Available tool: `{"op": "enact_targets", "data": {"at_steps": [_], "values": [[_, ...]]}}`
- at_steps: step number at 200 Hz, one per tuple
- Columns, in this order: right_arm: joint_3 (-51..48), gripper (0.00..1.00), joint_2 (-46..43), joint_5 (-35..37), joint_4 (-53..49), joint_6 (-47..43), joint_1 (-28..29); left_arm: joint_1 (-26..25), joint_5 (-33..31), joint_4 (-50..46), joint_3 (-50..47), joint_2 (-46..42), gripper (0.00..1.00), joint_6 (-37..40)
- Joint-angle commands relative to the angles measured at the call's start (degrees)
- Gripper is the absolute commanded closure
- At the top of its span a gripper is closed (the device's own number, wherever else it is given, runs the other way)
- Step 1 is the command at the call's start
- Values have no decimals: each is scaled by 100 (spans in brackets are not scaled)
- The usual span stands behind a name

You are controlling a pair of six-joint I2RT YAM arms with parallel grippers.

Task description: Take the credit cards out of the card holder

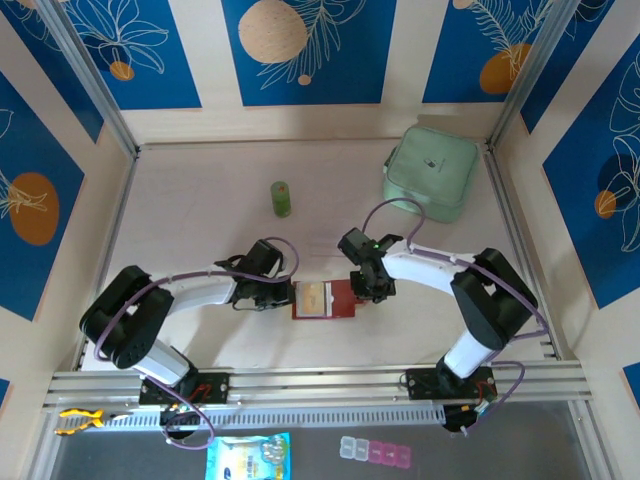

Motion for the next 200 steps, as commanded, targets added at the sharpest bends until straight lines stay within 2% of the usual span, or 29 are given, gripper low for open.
{"op": "enact_targets", "data": {"at_steps": [1, 55, 95, 138, 161, 168, 187, 200], "values": [[-137, 68, -317, 244, -351, 64, -80, -51, -231, -422, -9, -41, 90, 3], [-46, 61, -770, 120, -593, 131, -171, -46, -195, -403, -45, -170, 90, -8], [565, 61, -1035, 155, -903, 317, 174, -50, -186, -451, -38, -389, 90, -23], [1252, 61, -600, -53, -827, 452, 767, -49, -177, -462, -27, -392, 89, -24], [1436, 61, -146, -253, -717, 492, 884, -49, -142, -429, -18, -350, 89, -28], [1459, 60, -36, -255, -724, 518, 898, -51, -133, -430, -18, -365, 89, -32], [1328, 48, 121, -195, -619, 574, 894, -52, -133, -426, -53, -391, 89, -22], [1181, 45, 183, -208, -534, 608, 810, -49, -159, -451, -62, -377, 89, -6]]}}
